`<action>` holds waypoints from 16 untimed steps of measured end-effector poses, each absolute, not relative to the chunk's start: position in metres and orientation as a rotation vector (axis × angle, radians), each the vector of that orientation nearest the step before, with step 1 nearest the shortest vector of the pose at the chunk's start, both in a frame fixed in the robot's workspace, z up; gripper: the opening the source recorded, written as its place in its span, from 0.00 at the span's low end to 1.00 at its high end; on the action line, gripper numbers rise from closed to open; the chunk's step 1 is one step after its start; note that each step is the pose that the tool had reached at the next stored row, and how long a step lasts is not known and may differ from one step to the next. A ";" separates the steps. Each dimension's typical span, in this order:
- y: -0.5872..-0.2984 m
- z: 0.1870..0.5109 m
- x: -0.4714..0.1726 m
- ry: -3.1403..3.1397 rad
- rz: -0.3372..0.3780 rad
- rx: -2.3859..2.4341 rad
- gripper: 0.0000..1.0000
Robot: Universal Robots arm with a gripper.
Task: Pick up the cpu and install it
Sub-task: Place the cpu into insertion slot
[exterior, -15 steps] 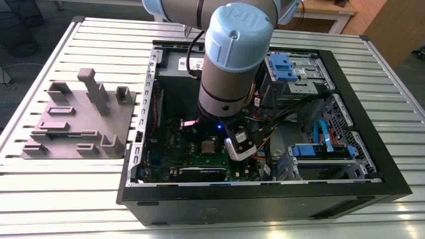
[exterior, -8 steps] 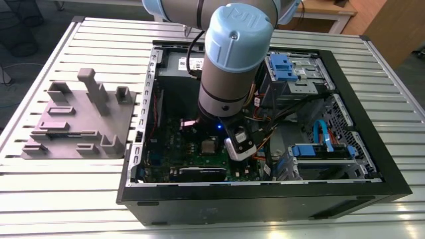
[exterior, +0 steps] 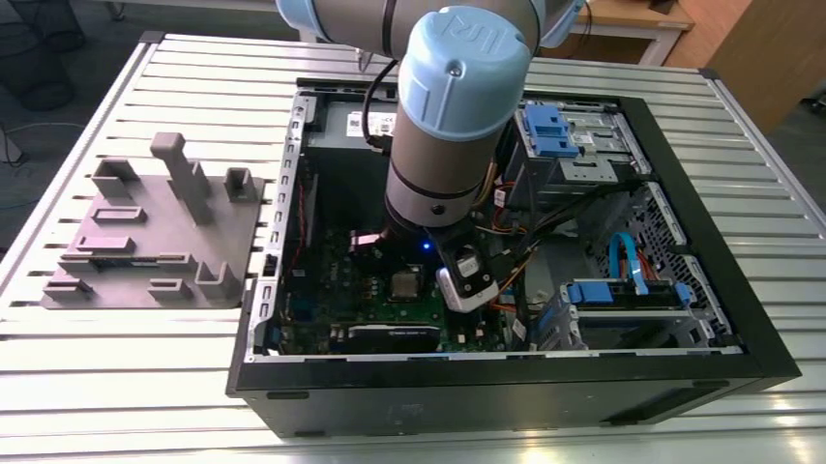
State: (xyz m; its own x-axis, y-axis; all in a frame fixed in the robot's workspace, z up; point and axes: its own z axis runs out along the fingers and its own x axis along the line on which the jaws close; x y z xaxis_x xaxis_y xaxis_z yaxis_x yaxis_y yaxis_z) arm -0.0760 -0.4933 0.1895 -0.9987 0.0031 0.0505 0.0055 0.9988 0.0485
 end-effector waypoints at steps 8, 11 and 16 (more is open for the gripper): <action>-0.493 0.190 -0.076 -3.090 -0.075 -0.007 0.55; -0.493 0.190 -0.076 -3.090 -0.075 -0.007 0.55; -0.493 0.190 -0.076 -3.091 -0.076 -0.007 0.53</action>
